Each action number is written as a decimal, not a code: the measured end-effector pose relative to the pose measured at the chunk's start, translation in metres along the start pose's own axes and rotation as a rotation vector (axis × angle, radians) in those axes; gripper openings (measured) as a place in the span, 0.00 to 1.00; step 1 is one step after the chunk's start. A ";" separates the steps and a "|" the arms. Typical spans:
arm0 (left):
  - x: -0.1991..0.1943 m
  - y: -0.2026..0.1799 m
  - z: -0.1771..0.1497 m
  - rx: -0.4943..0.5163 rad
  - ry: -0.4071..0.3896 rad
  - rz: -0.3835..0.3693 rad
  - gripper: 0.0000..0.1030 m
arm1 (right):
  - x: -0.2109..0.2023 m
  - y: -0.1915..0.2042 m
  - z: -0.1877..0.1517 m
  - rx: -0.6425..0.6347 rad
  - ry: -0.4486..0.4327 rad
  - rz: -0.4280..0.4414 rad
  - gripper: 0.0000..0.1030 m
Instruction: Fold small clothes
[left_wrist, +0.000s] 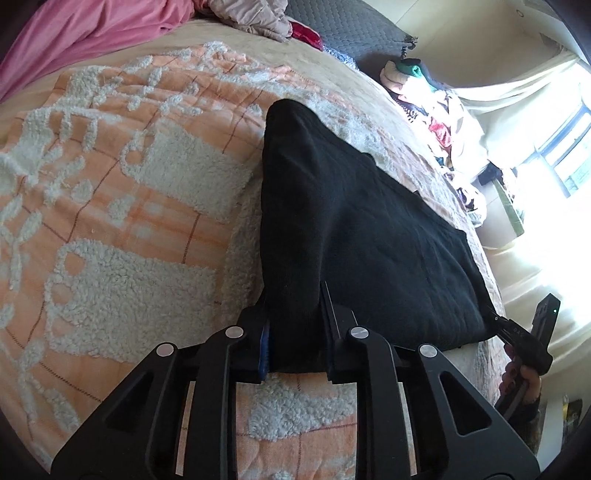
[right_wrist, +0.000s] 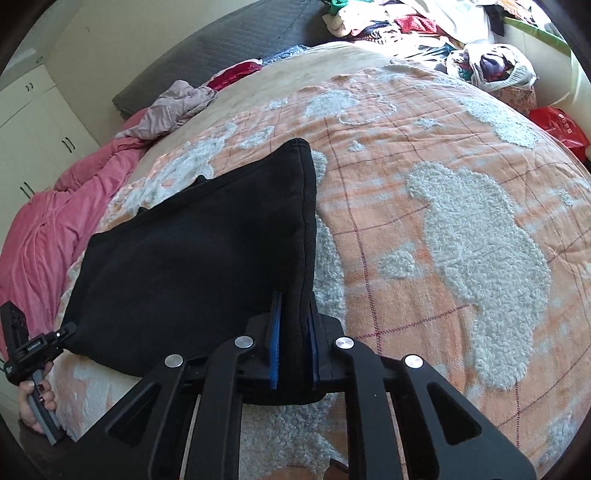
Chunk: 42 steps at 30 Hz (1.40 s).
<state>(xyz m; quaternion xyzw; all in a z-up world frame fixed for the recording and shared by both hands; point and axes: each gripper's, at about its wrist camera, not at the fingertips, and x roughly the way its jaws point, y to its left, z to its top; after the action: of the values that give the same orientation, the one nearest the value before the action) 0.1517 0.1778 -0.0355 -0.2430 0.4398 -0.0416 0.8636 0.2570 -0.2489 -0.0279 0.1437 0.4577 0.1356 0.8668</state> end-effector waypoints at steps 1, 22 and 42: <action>0.003 0.002 -0.001 0.001 0.005 0.013 0.20 | 0.001 0.002 0.000 -0.015 -0.003 -0.028 0.18; -0.004 -0.002 0.001 0.041 -0.005 0.095 0.43 | -0.001 0.006 0.002 -0.036 -0.048 -0.138 0.65; -0.028 -0.012 0.007 0.079 -0.066 0.154 0.65 | -0.022 0.052 -0.002 -0.222 -0.189 -0.161 0.93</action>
<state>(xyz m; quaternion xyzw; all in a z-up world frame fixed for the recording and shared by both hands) 0.1419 0.1781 -0.0055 -0.1756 0.4267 0.0155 0.8870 0.2383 -0.2086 0.0071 0.0220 0.3664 0.1015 0.9246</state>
